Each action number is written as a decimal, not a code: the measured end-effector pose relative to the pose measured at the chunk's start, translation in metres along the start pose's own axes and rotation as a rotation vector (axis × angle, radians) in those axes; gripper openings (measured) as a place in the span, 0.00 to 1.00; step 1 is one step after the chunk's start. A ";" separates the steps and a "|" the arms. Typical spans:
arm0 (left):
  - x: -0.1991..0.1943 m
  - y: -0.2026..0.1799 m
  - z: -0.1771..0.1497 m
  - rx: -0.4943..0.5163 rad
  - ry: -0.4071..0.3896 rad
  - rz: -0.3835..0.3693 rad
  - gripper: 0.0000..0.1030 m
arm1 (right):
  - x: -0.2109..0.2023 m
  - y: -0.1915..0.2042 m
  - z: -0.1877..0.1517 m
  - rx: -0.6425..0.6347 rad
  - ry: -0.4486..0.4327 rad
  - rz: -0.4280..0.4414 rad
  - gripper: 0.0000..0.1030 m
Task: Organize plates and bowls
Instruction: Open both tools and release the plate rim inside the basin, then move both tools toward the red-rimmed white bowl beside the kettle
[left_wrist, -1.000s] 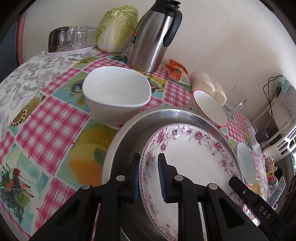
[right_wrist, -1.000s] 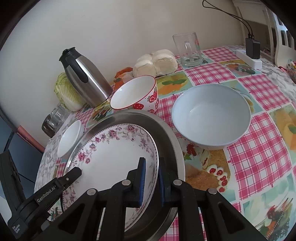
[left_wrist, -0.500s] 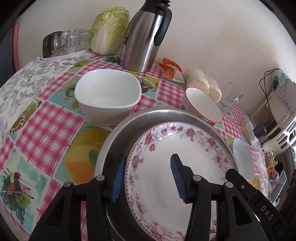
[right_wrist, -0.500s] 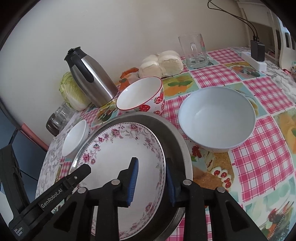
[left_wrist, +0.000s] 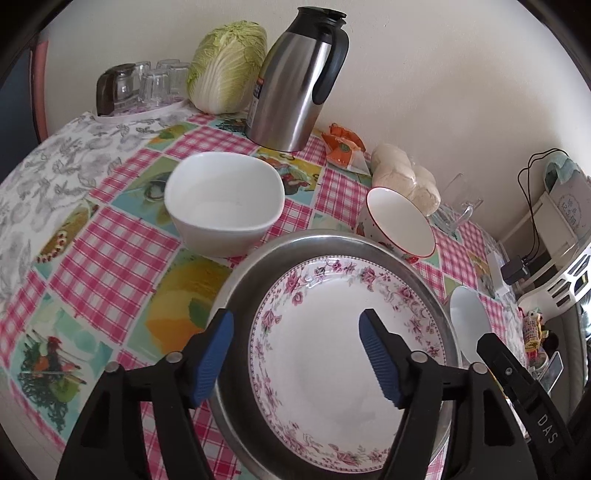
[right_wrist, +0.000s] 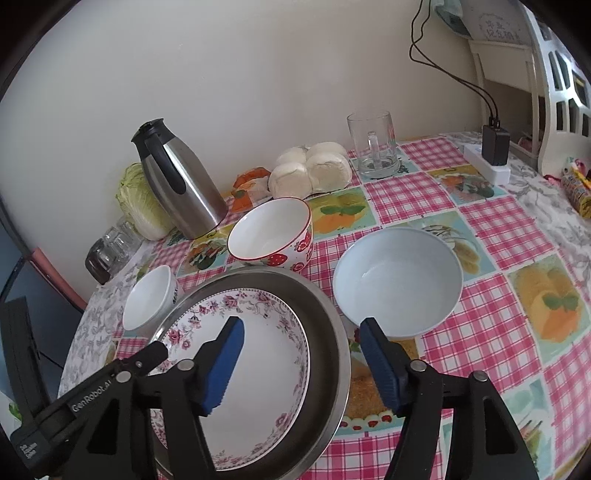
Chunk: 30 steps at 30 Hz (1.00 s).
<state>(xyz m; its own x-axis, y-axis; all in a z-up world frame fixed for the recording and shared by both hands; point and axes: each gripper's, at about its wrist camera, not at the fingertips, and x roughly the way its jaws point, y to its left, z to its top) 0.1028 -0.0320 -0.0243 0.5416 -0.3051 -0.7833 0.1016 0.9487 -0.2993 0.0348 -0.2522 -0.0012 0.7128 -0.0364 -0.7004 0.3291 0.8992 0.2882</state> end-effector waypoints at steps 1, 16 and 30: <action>-0.001 0.000 0.000 -0.006 0.009 0.017 0.75 | -0.001 0.001 0.001 -0.013 0.006 -0.014 0.74; -0.003 0.014 -0.005 -0.034 0.047 0.205 1.00 | -0.006 -0.009 0.002 -0.044 0.084 -0.157 1.00; -0.004 0.005 -0.002 -0.003 0.011 0.223 1.00 | -0.014 -0.019 0.006 -0.026 0.042 -0.167 1.00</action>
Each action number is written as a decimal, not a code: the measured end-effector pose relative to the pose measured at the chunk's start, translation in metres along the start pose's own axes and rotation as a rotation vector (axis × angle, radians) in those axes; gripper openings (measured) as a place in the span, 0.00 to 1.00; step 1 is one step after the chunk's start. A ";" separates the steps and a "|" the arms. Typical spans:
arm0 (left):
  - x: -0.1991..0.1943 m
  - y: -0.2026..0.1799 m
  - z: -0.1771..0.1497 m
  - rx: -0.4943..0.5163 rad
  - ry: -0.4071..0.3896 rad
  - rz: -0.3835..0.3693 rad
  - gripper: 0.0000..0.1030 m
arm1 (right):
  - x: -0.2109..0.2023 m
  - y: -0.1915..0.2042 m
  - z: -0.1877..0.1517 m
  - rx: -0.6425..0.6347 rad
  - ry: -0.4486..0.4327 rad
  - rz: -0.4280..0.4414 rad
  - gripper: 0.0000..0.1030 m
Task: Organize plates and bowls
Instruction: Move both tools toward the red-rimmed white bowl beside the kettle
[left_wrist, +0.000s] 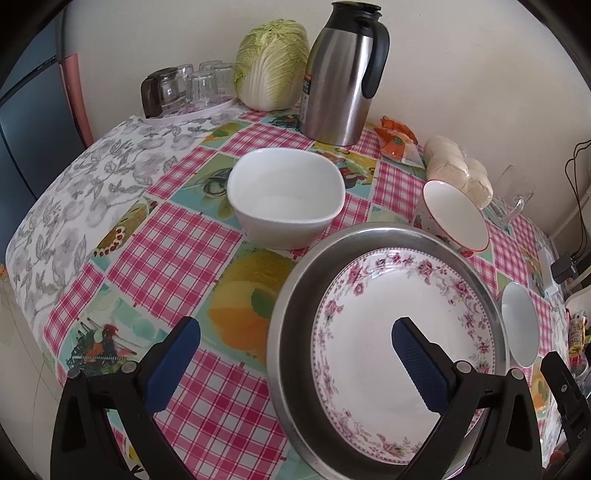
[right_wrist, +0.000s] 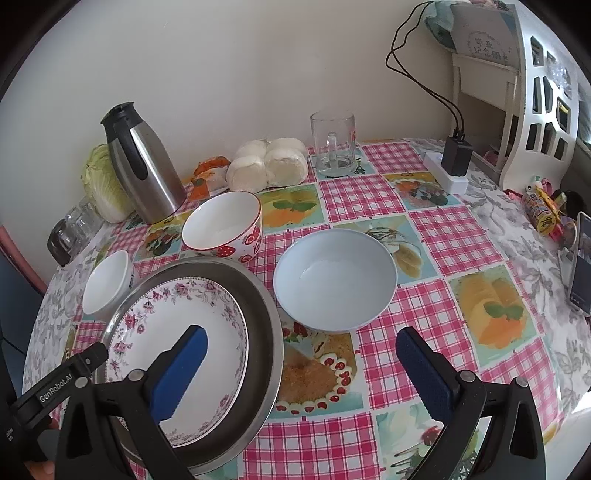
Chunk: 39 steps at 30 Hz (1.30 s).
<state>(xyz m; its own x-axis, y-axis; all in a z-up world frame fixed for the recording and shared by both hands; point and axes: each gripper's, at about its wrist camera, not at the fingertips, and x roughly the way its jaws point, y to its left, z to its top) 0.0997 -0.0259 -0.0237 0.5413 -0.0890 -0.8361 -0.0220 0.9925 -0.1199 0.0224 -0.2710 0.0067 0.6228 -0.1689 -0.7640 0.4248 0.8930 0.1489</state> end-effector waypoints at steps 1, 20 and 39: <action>-0.001 -0.001 0.000 0.004 -0.017 -0.007 1.00 | 0.000 -0.002 0.000 0.009 -0.006 0.004 1.00; -0.007 -0.020 0.032 -0.002 -0.173 -0.197 1.00 | -0.002 -0.024 0.005 0.046 -0.084 0.013 1.00; 0.011 -0.049 0.098 0.099 -0.211 -0.276 1.00 | 0.023 -0.004 0.067 -0.032 -0.140 0.022 1.00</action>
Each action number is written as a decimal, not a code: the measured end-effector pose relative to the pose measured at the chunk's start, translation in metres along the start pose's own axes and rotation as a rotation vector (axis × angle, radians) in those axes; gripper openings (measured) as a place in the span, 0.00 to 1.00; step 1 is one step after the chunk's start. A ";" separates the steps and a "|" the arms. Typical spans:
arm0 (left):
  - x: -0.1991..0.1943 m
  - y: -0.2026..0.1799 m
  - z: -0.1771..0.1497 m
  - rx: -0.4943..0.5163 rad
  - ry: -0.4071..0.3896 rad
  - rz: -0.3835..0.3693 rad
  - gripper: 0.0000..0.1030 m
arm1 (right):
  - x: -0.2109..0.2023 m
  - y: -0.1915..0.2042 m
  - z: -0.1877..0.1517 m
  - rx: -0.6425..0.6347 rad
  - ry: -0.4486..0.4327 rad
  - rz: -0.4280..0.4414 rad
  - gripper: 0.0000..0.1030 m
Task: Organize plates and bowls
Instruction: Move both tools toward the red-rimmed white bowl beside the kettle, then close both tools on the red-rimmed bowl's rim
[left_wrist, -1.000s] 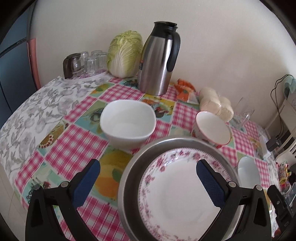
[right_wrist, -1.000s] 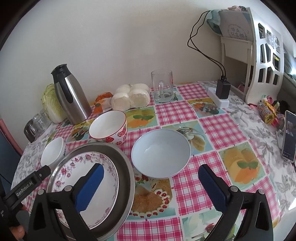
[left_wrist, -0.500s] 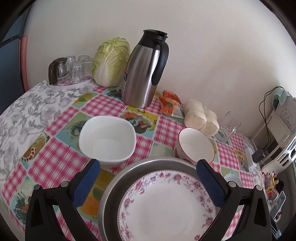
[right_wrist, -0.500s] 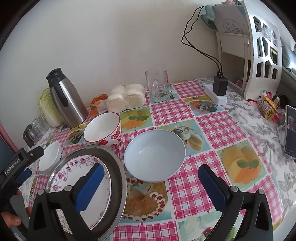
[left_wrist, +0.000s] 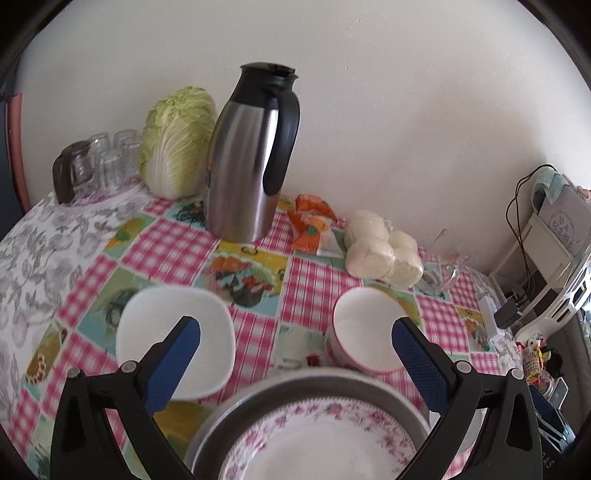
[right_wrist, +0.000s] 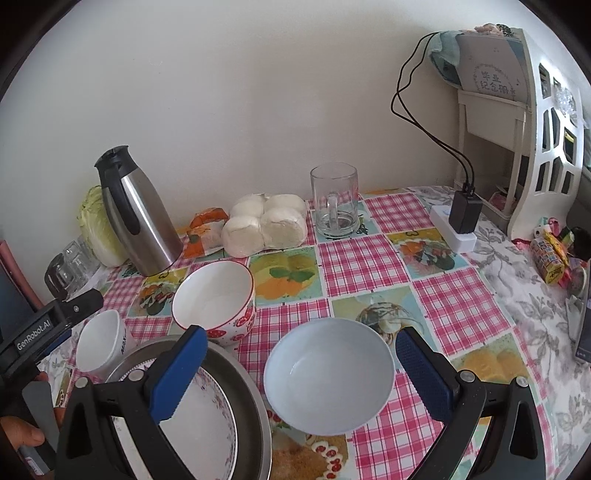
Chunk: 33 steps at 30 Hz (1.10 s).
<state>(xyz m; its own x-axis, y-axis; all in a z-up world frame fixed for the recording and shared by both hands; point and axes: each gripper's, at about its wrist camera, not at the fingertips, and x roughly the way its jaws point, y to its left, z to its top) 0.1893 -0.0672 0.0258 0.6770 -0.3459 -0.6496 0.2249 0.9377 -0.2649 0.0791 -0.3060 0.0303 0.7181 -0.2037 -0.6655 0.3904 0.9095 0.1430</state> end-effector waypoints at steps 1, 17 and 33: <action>0.001 0.000 0.008 0.009 -0.008 0.003 1.00 | 0.003 0.000 0.006 -0.008 0.006 0.009 1.00; 0.047 -0.013 0.067 0.106 0.136 -0.023 1.00 | 0.061 0.012 0.076 -0.044 0.122 0.080 1.00; 0.129 -0.029 0.006 0.110 0.407 -0.020 0.67 | 0.152 0.030 0.037 0.009 0.391 0.090 0.68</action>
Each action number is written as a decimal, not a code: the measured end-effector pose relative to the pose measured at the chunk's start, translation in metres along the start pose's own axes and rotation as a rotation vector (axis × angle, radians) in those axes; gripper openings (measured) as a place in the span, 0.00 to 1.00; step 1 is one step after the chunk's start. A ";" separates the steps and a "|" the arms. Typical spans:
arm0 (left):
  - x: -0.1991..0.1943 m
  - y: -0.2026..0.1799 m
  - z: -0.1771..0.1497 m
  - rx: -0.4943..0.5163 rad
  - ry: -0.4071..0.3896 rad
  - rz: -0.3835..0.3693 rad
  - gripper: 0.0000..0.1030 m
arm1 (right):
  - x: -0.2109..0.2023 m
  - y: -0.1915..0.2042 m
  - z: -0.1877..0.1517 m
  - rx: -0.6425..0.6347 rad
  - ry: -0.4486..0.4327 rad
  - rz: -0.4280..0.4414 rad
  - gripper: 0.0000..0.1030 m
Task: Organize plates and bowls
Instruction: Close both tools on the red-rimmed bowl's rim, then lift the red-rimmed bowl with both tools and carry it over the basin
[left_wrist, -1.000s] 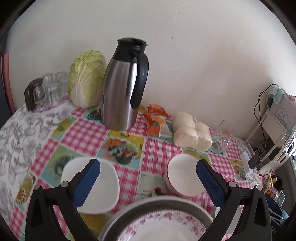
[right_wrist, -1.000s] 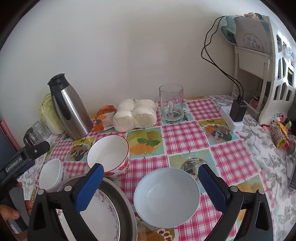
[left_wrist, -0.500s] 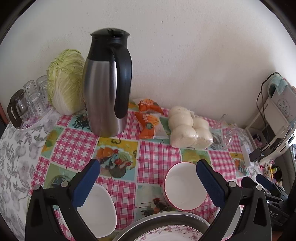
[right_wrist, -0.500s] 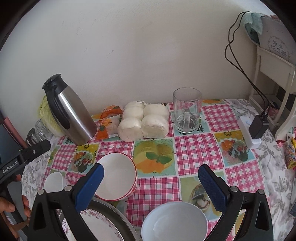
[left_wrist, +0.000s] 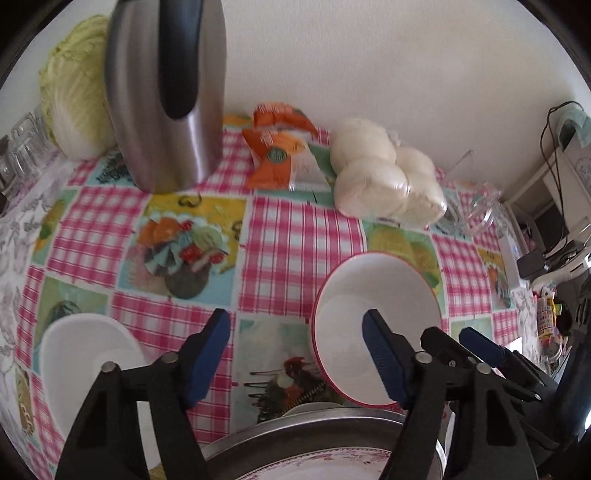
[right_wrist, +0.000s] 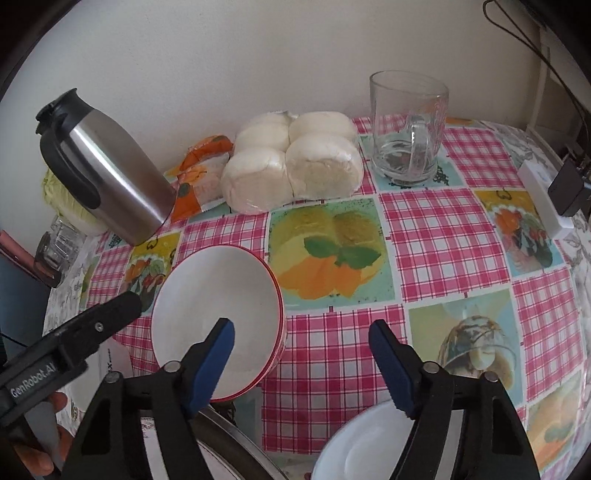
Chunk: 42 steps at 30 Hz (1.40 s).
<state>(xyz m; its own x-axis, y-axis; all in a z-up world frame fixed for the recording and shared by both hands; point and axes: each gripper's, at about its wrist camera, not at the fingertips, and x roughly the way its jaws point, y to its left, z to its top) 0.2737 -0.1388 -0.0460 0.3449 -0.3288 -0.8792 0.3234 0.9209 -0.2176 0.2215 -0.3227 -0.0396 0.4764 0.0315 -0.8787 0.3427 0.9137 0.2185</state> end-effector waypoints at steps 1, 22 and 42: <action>0.006 0.000 -0.001 -0.008 0.016 -0.007 0.64 | 0.004 0.001 0.000 -0.001 0.009 -0.002 0.61; 0.046 -0.015 -0.007 -0.020 0.106 -0.076 0.13 | 0.040 0.016 -0.005 -0.072 0.099 0.013 0.19; -0.086 -0.045 -0.034 0.017 -0.181 -0.124 0.13 | -0.096 0.014 -0.025 -0.128 -0.158 0.026 0.18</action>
<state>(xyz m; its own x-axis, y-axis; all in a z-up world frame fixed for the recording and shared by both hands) 0.1995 -0.1445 0.0244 0.4535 -0.4733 -0.7552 0.3879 0.8677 -0.3109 0.1603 -0.3029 0.0375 0.6084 0.0007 -0.7936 0.2279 0.9577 0.1756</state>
